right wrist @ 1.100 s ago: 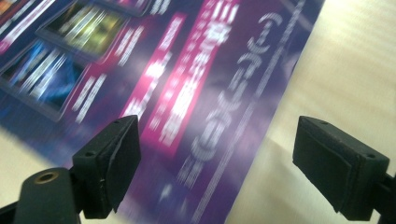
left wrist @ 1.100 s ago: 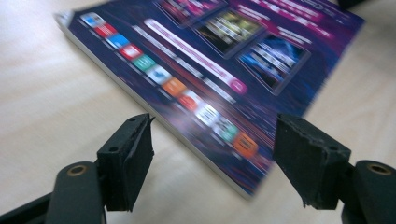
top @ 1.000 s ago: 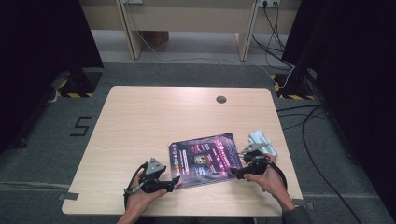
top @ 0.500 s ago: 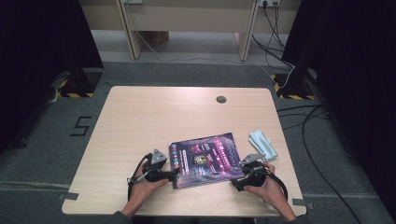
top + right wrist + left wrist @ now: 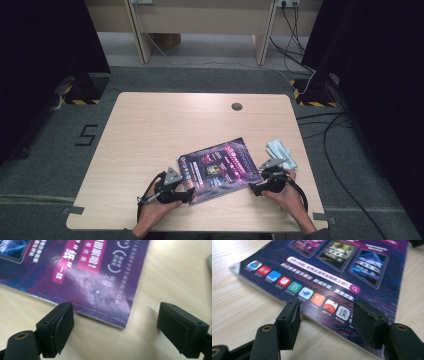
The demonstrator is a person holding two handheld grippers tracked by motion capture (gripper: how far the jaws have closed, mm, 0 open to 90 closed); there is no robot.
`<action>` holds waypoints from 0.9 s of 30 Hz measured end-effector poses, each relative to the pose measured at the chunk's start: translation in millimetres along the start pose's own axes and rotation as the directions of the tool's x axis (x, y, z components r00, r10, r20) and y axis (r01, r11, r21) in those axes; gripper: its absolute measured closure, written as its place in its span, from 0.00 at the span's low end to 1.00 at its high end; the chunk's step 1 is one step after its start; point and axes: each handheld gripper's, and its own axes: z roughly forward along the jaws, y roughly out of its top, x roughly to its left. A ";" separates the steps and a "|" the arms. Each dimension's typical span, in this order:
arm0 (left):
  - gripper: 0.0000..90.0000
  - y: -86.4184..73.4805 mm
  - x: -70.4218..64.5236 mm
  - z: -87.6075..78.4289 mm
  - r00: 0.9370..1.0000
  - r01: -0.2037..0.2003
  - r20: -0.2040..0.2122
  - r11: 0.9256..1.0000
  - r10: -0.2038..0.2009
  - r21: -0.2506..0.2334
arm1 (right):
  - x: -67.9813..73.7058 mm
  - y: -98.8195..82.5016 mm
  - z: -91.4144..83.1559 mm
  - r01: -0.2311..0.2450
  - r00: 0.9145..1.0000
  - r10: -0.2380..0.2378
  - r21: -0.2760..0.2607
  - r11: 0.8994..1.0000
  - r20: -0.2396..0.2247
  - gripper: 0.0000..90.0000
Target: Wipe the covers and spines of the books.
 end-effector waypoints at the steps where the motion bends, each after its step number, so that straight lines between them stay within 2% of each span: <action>1: 0.42 -1.1 -1.9 -0.9 1.000 0.004 -0.009 1.000 -0.004 -0.002 | -2.0 2.7 1.9 -0.006 1.000 0.006 0.000 1.000 0.001 0.17; 4: 0.41 -3.8 -5.4 -2.6 1.000 0.019 -0.015 1.000 -0.020 -0.008 | -8.2 9.6 7.6 -0.044 0.999 0.044 0.000 0.999 -0.015 0.17; 5: 0.41 -4.2 -6.0 -2.8 1.000 0.026 -0.013 1.000 -0.026 -0.006 | -11.5 13.1 10.5 -0.041 0.999 0.041 -0.007 0.999 -0.013 0.16; 7: 0.40 -4.7 -5.8 -3.4 0.999 0.044 0.006 0.999 -0.044 0.003 | -14.7 18.5 14.2 -0.050 0.999 0.050 -0.006 0.999 -0.003 0.17; 10: 0.41 -2.7 -3.8 -5.9 0.999 0.036 0.004 0.999 -0.037 0.010 | -17.4 25.4 20.1 -0.068 0.998 0.069 -0.023 0.997 0.008 0.19; 13: 0.39 3.6 7.2 -7.4 0.997 0.060 -0.037 0.998 -0.061 -0.020 | -14.4 27.4 17.8 -0.068 0.998 0.069 -0.034 0.997 0.008 0.27; 15: 0.37 9.2 19.9 -7.3 0.995 0.061 -0.081 0.997 -0.065 -0.042 | -9.5 27.6 12.0 -0.064 0.998 0.064 -0.058 0.996 -0.012 0.26; 16: 0.35 11.7 26.1 -5.7 0.993 0.071 -0.087 0.996 -0.076 -0.060 | -6.8 27.4 9.4 -0.064 0.998 0.063 -0.067 0.996 -0.024 0.27; 19: 0.33 17.6 42.0 -1.1 0.988 0.065 -0.133 0.995 -0.075 -0.075 | 4.0 25.0 4.7 -0.074 0.996 0.071 -0.049 0.996 -0.061 0.26; 22: 0.31 22.7 54.6 6.0 0.988 0.055 -0.142 0.997 -0.061 -0.047 | 13.2 20.8 3.6 -0.063 0.992 0.059 -0.033 0.998 -0.113 0.27; 27: 0.31 27.2 67.0 18.5 0.989 0.075 -0.126 0.996 -0.080 -0.045 | 24.8 20.6 7.0 -0.052 0.988 0.050 -0.008 0.999 -0.149 0.27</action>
